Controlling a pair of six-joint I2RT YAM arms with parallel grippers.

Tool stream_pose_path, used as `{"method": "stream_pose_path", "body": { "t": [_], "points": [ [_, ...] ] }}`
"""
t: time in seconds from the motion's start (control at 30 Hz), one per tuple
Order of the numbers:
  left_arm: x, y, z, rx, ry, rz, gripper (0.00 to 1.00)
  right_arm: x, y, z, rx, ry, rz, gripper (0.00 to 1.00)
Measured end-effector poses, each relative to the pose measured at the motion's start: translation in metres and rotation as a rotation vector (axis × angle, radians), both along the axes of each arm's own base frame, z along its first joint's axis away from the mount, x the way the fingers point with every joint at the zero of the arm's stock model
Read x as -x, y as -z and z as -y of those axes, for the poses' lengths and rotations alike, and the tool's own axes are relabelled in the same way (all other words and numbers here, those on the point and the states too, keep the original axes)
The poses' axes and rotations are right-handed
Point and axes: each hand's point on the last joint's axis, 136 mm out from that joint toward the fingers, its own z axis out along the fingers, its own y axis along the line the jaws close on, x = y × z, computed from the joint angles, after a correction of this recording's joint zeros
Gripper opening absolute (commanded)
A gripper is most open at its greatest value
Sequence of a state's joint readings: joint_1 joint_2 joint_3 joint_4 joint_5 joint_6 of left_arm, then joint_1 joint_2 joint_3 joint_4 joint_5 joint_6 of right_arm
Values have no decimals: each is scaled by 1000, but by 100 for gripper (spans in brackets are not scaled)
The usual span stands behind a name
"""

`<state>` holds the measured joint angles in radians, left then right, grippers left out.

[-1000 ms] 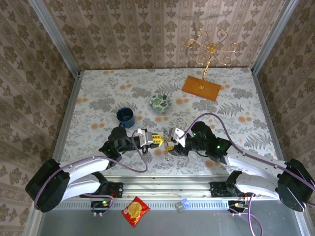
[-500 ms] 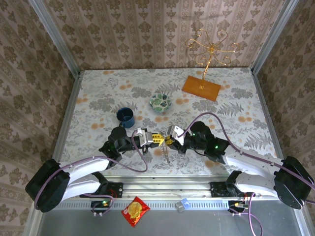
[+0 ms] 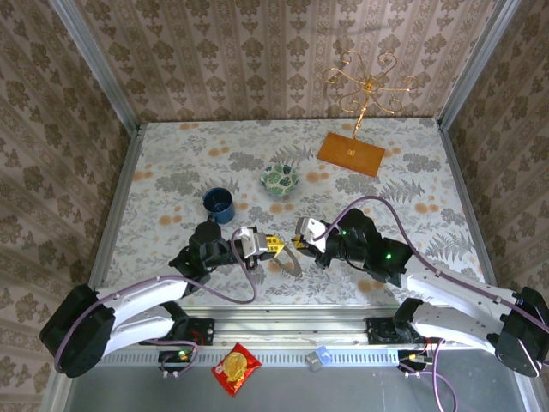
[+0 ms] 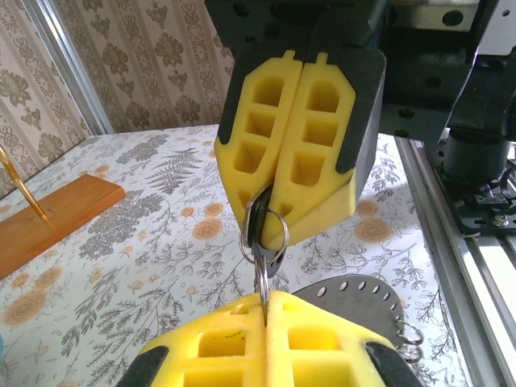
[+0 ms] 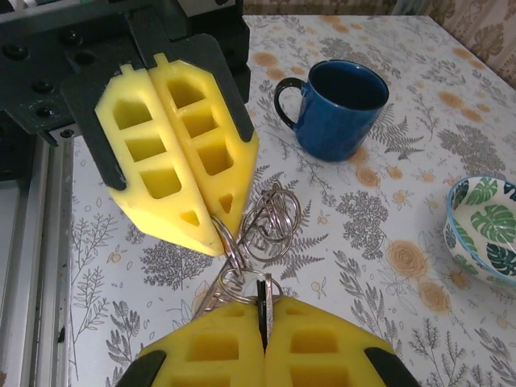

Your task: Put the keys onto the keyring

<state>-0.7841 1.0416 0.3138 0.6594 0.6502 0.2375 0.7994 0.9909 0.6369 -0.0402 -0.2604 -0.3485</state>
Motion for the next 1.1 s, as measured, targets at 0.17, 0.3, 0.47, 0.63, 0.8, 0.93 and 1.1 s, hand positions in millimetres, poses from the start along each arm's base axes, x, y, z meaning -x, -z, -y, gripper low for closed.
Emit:
{"method": "stream_pose_path", "body": {
  "t": [0.17, 0.3, 0.47, 0.63, 0.8, 0.93, 1.1],
  "points": [
    [0, -4, 1, -7, 4, 22, 0, 0, -7, 2, 38, -9, 11, 0],
    [0, -6, 0, -6, 5, 29, 0, 0, -13, 3, 53, -14, 21, 0],
    [-5, -4, -1, -13, -22, 39, 40, -2, -14, 6, 78, -1, 30, 0],
    [-12, -9, -7, 15, -86, 51, 54, -7, -14, 11, 107, 30, 33, 0],
    [-30, -19, -31, 83, -277, 82, 63, -13, -11, 11, 135, 55, 23, 0],
    [-49, -43, -66, 179, -493, 119, 66, -16, -4, 0, 156, 53, -5, 0],
    [-58, -85, -117, 317, -731, 170, 67, -15, 1, -35, 139, 16, -49, 0]
  ]
}}
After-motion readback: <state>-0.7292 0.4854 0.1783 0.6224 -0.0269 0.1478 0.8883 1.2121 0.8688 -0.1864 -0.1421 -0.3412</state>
